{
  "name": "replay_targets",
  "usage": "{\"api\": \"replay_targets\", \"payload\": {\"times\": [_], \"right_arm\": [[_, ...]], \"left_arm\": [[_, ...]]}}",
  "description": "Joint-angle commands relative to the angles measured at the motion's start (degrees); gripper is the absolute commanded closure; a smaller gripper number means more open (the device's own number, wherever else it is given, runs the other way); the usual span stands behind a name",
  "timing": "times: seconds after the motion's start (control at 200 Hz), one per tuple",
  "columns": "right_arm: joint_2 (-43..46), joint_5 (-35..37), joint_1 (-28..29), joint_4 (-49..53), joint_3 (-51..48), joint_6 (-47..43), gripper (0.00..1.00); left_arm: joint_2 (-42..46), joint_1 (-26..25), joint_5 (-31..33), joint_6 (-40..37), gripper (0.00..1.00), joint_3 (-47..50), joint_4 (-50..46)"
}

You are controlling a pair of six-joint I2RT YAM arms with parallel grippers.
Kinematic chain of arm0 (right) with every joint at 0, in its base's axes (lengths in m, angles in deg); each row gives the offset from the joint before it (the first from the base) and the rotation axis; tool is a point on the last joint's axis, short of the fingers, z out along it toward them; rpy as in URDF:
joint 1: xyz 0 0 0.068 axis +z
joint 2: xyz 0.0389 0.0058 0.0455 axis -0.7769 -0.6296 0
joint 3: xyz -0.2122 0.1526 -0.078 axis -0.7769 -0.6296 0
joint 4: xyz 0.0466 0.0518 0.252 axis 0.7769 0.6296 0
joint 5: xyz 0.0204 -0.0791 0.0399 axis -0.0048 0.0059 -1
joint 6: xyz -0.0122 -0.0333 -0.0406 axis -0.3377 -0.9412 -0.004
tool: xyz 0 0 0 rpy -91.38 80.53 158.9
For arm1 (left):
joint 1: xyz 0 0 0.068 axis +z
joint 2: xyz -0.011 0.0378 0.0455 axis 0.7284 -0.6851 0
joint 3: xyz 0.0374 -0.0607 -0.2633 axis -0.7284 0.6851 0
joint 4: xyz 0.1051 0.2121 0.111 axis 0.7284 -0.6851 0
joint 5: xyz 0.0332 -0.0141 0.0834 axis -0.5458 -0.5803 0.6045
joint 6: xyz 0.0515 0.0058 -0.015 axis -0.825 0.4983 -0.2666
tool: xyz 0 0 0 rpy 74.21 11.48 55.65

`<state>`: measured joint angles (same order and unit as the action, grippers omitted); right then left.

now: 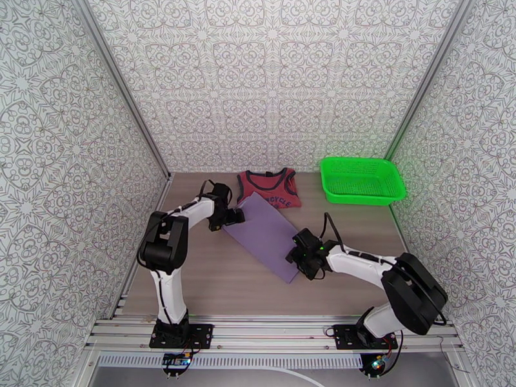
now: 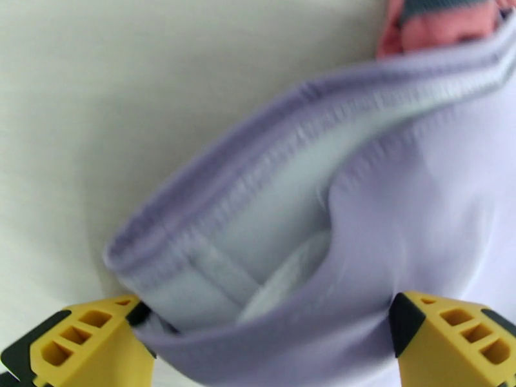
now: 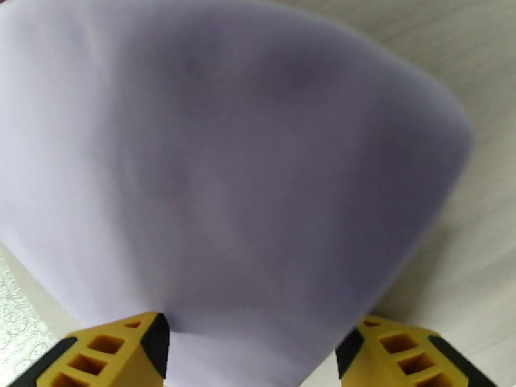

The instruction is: Fold and stack the mixed laundry pile

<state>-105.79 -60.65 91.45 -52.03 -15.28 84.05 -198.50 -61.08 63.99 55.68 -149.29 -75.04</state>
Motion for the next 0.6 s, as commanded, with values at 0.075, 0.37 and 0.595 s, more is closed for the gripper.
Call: {"api": "replay_targets", "payload": {"times": [0.075, 0.37, 0.595], "right_arm": [[-2.4, 3.4, 1.0, 5.4, 3.0, -4.0, 0.32], [-6.4, 2.7, 1.1, 3.6, 3.4, -5.0, 0.45], [-12.5, 2.9, 1.1, 3.0, 6.4, -5.4, 0.57]], "left_arm": [[3.0, -3.9, -3.3, 5.8, 0.01, 10.4, -2.1], [6.3, -7.5, -2.6, 9.1, 0.01, 18.3, 0.6], [11.1, -6.7, 1.1, 8.4, 0.01, 19.3, -2.3]]}}
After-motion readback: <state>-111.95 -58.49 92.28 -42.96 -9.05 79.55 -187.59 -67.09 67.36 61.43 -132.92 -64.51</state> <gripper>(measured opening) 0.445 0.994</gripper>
